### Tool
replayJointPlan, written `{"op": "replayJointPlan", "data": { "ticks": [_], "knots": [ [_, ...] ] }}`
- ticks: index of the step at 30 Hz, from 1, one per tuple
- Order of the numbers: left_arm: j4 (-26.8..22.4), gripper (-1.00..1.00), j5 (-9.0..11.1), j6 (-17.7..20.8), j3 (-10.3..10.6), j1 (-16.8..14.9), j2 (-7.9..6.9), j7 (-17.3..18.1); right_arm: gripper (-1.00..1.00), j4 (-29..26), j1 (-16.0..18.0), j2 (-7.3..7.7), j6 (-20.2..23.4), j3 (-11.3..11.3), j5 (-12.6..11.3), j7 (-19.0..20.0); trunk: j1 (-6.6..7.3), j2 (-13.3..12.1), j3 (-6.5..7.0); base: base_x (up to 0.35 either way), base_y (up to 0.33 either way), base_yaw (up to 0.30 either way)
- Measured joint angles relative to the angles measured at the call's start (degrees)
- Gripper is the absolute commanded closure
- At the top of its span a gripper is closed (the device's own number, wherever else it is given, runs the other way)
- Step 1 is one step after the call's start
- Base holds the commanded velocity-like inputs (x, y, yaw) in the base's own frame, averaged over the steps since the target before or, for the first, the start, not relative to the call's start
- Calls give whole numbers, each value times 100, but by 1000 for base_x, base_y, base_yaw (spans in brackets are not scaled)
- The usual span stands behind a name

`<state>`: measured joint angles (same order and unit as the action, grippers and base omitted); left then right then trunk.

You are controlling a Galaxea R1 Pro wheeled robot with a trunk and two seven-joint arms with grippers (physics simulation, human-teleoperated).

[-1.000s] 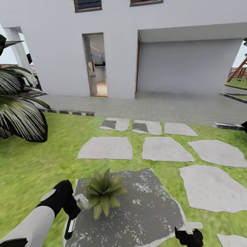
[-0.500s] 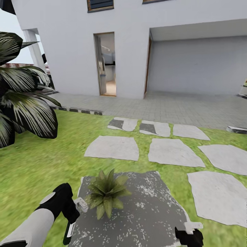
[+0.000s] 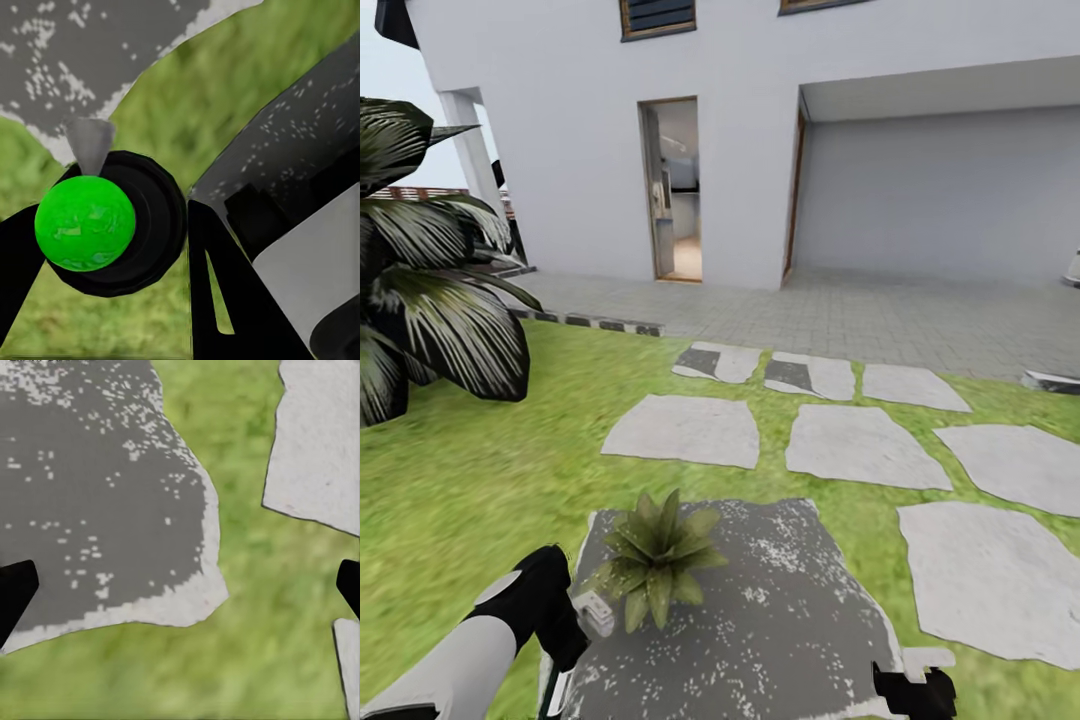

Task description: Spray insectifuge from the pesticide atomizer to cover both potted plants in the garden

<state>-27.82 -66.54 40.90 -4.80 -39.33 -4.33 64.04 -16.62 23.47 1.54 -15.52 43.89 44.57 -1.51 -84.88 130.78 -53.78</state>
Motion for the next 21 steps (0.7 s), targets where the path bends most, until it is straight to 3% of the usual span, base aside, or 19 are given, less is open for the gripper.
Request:
{"op": "replayJointPlan", "data": {
  "ticks": [5,10,14,18,21],
  "knots": [
    [-6,100,2,164,-32,40,12,-197,-100,0,0,1,0,0,0,0,0,0,-18,-1,-1,229],
    [119,100,29,320,-29,67,9,-368,-100,0,2,5,0,-1,0,3,0,0,-24,0,0,36],
    [383,100,160,316,-61,92,17,-741,-100,4,2,5,0,-1,0,7,0,0,-25,0,0,2],
    [420,100,184,309,-72,108,66,-812,-100,5,1,5,0,-1,0,5,0,0,-25,0,0,13],
    [420,100,197,298,-77,119,31,-985,-100,8,2,-2,0,-6,0,3,0,0,-28,0,0,198]
  ]
}}
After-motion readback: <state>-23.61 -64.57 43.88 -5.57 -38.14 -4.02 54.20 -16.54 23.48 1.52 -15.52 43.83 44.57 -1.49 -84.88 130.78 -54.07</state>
